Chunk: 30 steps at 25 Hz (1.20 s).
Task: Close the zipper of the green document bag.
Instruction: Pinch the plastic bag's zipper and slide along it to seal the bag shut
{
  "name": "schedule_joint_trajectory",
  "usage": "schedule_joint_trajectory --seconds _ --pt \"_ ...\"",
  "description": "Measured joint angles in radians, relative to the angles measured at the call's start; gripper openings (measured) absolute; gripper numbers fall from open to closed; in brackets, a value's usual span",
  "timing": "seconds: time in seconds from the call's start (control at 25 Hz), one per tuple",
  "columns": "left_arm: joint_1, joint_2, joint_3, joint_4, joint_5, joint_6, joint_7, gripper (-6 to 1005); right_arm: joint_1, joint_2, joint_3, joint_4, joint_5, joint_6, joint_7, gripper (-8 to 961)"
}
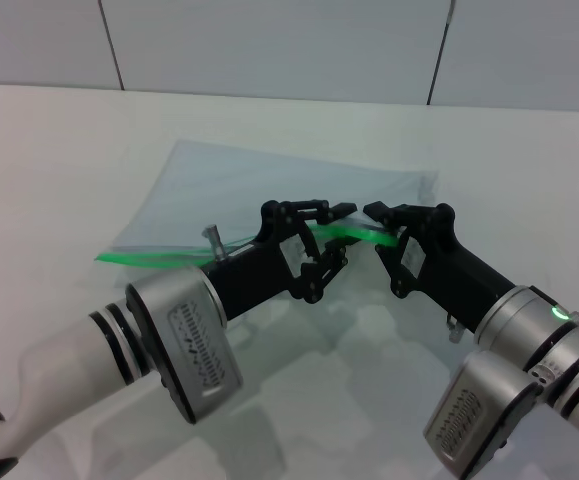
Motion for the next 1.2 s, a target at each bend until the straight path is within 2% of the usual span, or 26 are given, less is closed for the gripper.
schedule_joint_trajectory --seconds 0.12,0.68,0.88,1.2 --pt "0.0 0.0 0.0 -0.007 -0.001 0.0 0.027 277 0.001 0.0 0.0 0.0 0.0 0.001 0.0 50" --pt "0.004 0.0 0.0 -0.009 -0.002 -0.002 0.063 204 0.003 0.0 -0.006 0.0 0.0 0.0 -0.001 49" --pt "0.004 0.0 0.0 -0.009 -0.002 -0.012 0.07 91 0.003 0.0 -0.011 0.0 0.0 0.0 -0.002 49" --pt "0.003 0.0 0.0 -0.013 -0.002 -0.028 0.072 85 0.004 0.0 -0.009 0.004 -0.001 0.0 0.003 49"
